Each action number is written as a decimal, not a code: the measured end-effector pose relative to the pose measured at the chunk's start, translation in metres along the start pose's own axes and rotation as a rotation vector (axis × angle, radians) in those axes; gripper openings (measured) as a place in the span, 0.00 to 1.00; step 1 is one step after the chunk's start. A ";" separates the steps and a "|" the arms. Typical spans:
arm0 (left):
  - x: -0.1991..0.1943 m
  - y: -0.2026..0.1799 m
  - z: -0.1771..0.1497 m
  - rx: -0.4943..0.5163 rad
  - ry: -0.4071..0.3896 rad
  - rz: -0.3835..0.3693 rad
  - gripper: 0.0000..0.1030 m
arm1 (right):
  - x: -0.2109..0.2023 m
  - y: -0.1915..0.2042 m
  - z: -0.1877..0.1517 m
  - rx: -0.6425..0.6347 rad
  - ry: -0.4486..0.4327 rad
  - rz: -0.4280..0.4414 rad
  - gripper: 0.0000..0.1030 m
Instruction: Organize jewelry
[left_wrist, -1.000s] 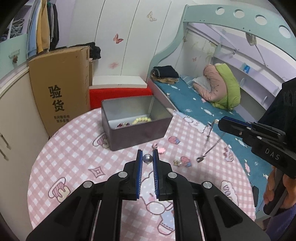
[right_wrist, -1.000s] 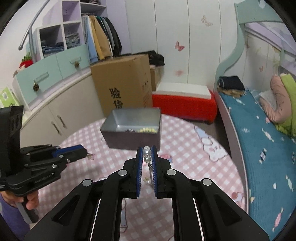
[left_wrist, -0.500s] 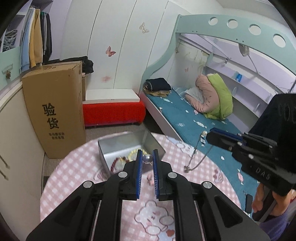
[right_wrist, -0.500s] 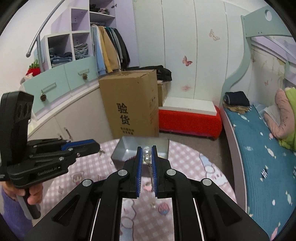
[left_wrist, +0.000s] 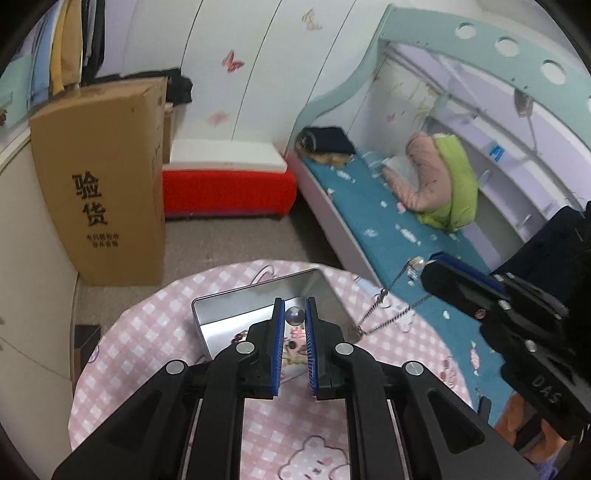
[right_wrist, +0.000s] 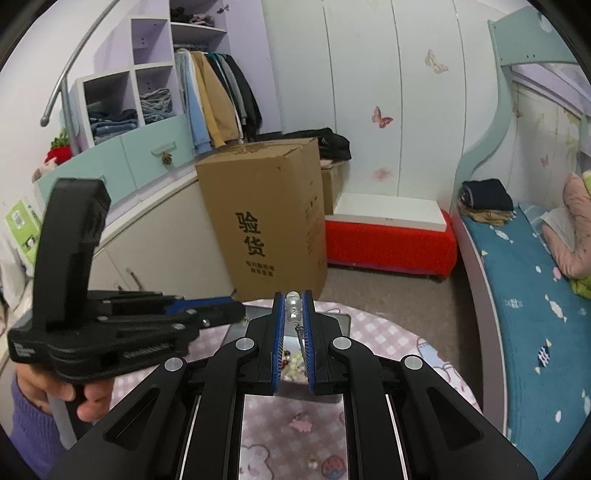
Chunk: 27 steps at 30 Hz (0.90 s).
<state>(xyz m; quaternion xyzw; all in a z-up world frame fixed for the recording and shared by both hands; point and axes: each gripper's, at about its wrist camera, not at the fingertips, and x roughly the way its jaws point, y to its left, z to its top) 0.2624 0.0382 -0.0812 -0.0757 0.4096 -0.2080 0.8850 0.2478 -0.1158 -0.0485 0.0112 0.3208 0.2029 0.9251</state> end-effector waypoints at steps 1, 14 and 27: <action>0.007 0.002 -0.001 -0.006 0.014 0.003 0.09 | 0.005 -0.001 0.000 0.004 0.006 0.000 0.10; 0.064 0.013 -0.024 0.019 0.133 0.108 0.09 | 0.061 -0.014 -0.024 0.039 0.111 0.001 0.10; 0.072 0.010 -0.026 0.033 0.150 0.144 0.10 | 0.073 -0.015 -0.036 0.046 0.148 0.011 0.10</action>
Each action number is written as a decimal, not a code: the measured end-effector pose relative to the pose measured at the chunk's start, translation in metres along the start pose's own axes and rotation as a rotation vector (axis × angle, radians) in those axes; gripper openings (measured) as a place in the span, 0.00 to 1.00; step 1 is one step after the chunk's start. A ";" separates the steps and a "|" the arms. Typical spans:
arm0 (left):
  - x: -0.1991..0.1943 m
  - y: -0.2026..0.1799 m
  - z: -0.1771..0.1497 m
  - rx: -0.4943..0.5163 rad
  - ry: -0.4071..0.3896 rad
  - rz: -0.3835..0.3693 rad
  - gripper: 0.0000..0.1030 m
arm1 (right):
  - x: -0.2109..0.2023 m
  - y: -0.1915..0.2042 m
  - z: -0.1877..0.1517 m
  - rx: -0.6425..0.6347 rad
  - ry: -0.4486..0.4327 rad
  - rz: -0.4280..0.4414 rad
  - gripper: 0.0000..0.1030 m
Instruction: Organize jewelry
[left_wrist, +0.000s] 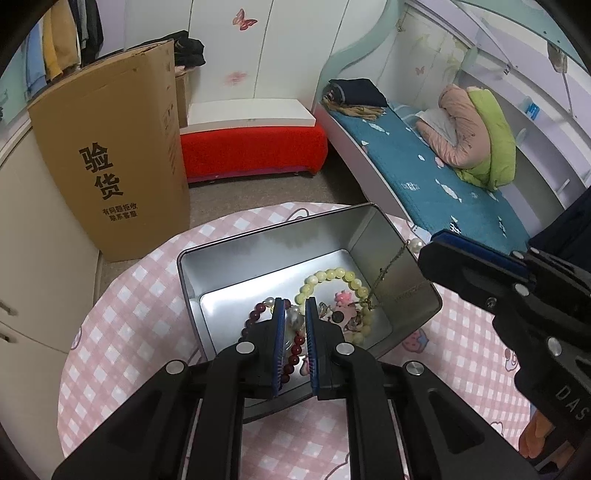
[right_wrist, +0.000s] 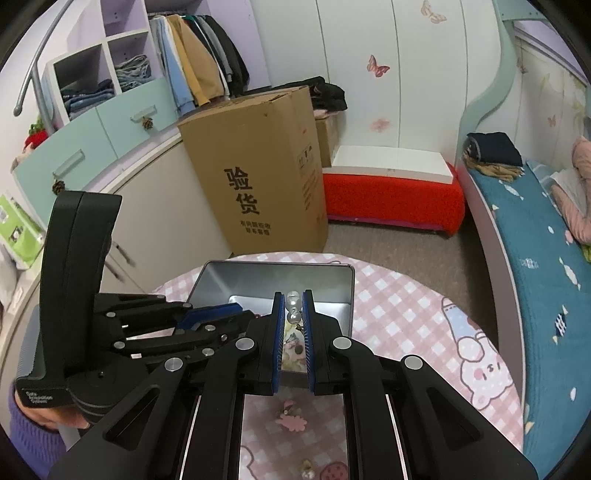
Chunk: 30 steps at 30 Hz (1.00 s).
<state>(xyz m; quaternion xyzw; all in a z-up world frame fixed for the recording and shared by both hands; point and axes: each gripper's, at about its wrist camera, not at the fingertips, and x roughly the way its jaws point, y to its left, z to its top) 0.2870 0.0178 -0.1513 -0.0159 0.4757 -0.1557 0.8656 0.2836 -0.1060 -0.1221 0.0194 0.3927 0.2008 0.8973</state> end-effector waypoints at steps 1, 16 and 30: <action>0.000 0.000 0.000 0.000 0.000 0.003 0.10 | 0.001 0.000 0.000 0.000 0.002 0.001 0.10; -0.025 0.000 -0.007 -0.019 -0.044 0.029 0.29 | -0.002 -0.002 -0.008 0.031 0.013 0.019 0.12; -0.090 -0.015 -0.035 -0.049 -0.224 0.068 0.64 | -0.058 -0.008 -0.038 0.034 -0.048 -0.053 0.57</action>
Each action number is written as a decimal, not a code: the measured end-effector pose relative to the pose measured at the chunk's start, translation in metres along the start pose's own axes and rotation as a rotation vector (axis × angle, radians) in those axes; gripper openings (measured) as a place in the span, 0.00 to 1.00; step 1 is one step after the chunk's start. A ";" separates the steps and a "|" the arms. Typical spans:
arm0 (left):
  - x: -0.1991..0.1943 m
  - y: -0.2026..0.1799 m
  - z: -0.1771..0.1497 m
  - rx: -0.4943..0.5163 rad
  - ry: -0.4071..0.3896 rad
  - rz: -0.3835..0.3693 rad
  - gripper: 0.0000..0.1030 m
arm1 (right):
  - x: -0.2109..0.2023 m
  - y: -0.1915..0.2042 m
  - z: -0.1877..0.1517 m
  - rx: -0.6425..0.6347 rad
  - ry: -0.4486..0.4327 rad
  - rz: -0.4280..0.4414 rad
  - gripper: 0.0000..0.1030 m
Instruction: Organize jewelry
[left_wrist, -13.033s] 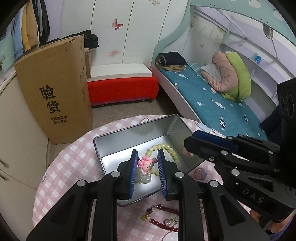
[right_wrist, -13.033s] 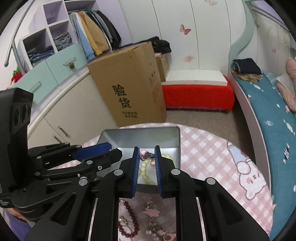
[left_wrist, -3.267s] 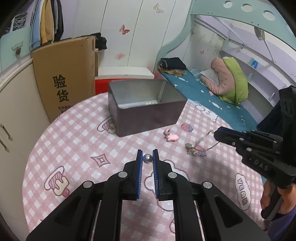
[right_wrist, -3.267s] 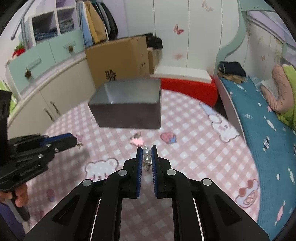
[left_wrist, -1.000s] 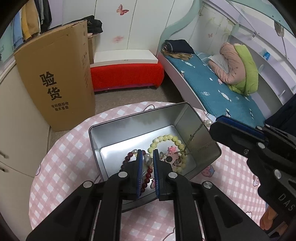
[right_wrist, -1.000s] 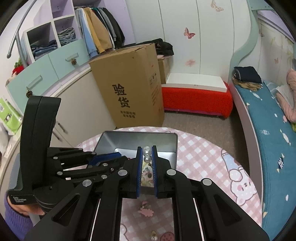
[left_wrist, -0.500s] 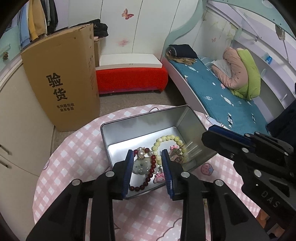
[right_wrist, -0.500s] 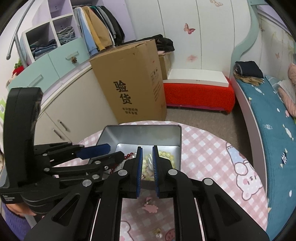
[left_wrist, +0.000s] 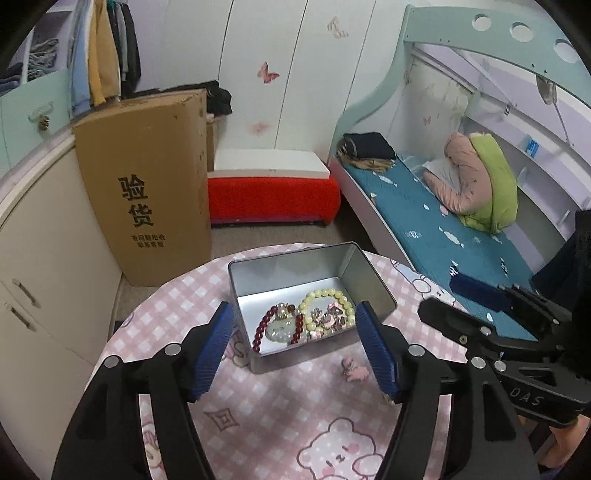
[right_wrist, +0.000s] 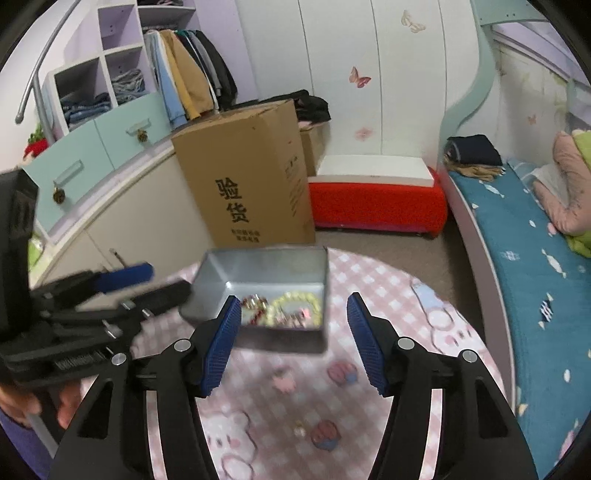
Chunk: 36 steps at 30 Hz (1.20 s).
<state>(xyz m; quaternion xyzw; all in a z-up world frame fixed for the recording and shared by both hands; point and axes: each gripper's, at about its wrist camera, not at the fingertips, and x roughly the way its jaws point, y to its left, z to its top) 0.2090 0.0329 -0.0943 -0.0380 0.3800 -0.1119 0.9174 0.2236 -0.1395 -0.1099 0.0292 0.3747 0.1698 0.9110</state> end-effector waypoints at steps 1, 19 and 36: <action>-0.003 0.000 -0.004 -0.006 -0.005 0.008 0.64 | -0.002 -0.001 -0.009 0.000 0.007 -0.007 0.57; 0.002 0.005 -0.071 -0.058 0.058 0.059 0.64 | 0.047 0.004 -0.100 -0.072 0.176 -0.037 0.34; 0.055 -0.041 -0.077 -0.022 0.140 0.016 0.64 | 0.036 -0.047 -0.092 -0.024 0.134 -0.073 0.11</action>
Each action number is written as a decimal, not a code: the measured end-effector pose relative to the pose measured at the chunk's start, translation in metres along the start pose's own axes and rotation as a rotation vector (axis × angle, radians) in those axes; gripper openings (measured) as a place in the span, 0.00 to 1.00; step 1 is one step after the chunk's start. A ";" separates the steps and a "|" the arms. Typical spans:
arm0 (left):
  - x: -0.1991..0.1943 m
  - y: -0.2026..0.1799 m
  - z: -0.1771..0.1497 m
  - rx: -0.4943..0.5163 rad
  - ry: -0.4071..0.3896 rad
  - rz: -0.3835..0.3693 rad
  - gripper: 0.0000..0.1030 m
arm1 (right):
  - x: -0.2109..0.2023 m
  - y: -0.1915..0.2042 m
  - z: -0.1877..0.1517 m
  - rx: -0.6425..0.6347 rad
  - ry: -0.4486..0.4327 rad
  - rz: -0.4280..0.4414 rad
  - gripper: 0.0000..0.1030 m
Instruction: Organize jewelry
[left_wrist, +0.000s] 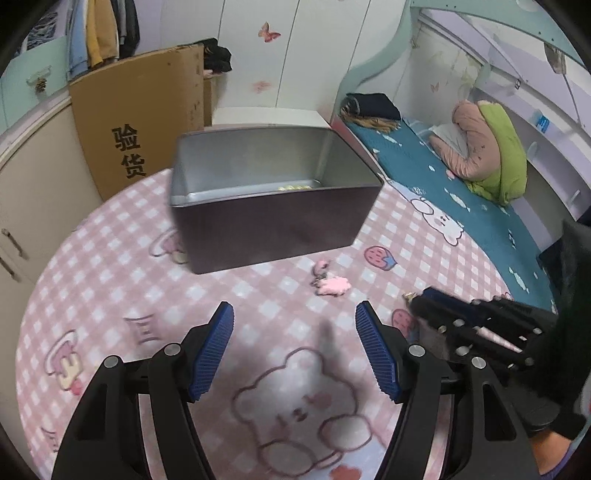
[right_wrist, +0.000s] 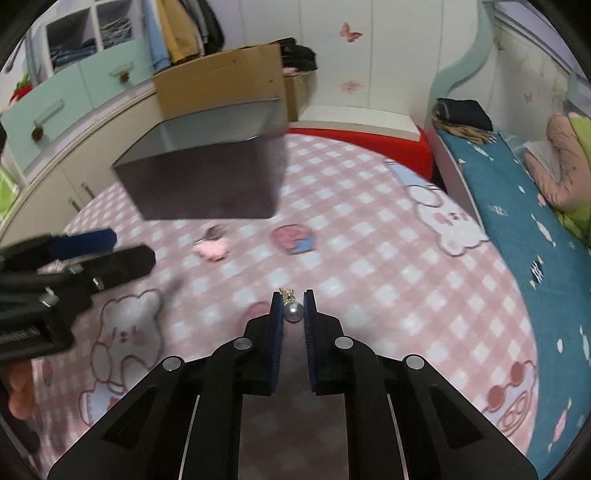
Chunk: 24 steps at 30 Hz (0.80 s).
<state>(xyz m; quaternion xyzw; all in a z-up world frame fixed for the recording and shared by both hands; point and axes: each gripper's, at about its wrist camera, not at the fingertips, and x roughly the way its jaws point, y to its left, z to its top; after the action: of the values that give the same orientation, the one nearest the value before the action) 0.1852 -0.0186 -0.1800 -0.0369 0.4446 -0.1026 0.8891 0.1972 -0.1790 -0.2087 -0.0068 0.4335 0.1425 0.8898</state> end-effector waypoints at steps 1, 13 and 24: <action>0.004 -0.003 0.001 0.001 0.006 0.005 0.64 | -0.001 -0.005 0.001 0.008 -0.003 0.002 0.11; 0.043 -0.032 0.016 0.071 0.053 0.066 0.55 | -0.004 -0.024 0.015 0.033 -0.035 0.060 0.11; 0.040 -0.022 0.016 0.114 0.053 0.084 0.24 | -0.007 -0.019 0.019 0.038 -0.045 0.080 0.11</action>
<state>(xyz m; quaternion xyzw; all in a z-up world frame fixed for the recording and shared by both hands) 0.2177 -0.0492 -0.1979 0.0352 0.4626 -0.0915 0.8812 0.2122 -0.1962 -0.1938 0.0308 0.4161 0.1698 0.8928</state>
